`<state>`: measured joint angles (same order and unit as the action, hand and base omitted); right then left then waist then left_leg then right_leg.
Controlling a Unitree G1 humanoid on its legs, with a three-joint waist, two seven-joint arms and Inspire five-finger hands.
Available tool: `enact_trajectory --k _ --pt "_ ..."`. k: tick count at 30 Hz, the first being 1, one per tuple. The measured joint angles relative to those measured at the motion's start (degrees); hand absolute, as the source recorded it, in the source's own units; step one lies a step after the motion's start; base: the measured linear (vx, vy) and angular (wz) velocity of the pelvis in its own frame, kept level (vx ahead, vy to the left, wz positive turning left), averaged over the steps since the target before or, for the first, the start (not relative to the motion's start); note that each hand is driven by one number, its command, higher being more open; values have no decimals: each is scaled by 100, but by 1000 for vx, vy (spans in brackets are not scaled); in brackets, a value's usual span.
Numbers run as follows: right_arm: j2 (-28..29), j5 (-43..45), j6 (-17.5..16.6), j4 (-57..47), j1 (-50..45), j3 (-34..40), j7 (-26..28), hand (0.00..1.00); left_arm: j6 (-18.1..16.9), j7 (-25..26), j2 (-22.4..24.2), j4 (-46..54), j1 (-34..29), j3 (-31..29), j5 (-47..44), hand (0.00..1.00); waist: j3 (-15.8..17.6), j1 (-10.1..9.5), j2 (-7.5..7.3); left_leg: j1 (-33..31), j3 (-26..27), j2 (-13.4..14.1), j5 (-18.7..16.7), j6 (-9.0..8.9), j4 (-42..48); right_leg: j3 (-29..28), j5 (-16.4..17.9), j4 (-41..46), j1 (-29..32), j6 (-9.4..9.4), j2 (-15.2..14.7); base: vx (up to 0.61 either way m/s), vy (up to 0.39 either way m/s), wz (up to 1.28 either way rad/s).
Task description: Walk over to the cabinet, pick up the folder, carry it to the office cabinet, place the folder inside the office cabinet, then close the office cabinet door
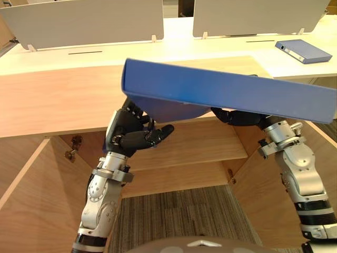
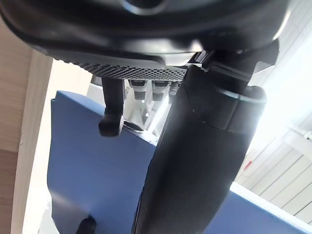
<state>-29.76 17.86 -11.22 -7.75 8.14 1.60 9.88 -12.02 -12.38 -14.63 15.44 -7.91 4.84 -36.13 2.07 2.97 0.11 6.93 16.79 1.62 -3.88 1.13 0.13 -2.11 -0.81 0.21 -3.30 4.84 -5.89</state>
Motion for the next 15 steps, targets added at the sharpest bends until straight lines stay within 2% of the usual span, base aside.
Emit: enact_trajectory --k 3,5,9,12,15 --pt "472 -37 0 -196 -9 66 -89 0 -1 9 128 4 -43 96 340 100 -6 -6 10 -1 -2 -5 6 7 0 0 -2 1 0 2 -7 0 0 0" --pt "626 -176 0 -393 -40 71 -88 0 -21 143 440 16 -41 -31 557 100 -17 -9 22 0 -9 -5 10 10 1 5 -3 7 -4 4 -9 0 0 0" --pt "1072 -194 -14 -872 -192 95 -78 0 -40 462 715 36 -43 -226 953 100 -40 -16 59 0 -53 1 23 5 -1 45 -3 5 -27 4 -5 -1 -16 6" --pt "1477 -189 -106 -1248 -457 171 -61 0 -88 877 1106 277 -140 -613 1244 100 -45 -14 68 25 -160 5 49 3 -29 149 2 -1 -101 4 -5 -2 -18 15" --pt "1796 -183 -163 -1427 -576 252 -86 0 -316 1188 1322 628 -373 -1046 1457 100 -46 -38 69 56 -222 5 138 1 -157 216 6 -2 -106 3 -9 -21 -30 12"
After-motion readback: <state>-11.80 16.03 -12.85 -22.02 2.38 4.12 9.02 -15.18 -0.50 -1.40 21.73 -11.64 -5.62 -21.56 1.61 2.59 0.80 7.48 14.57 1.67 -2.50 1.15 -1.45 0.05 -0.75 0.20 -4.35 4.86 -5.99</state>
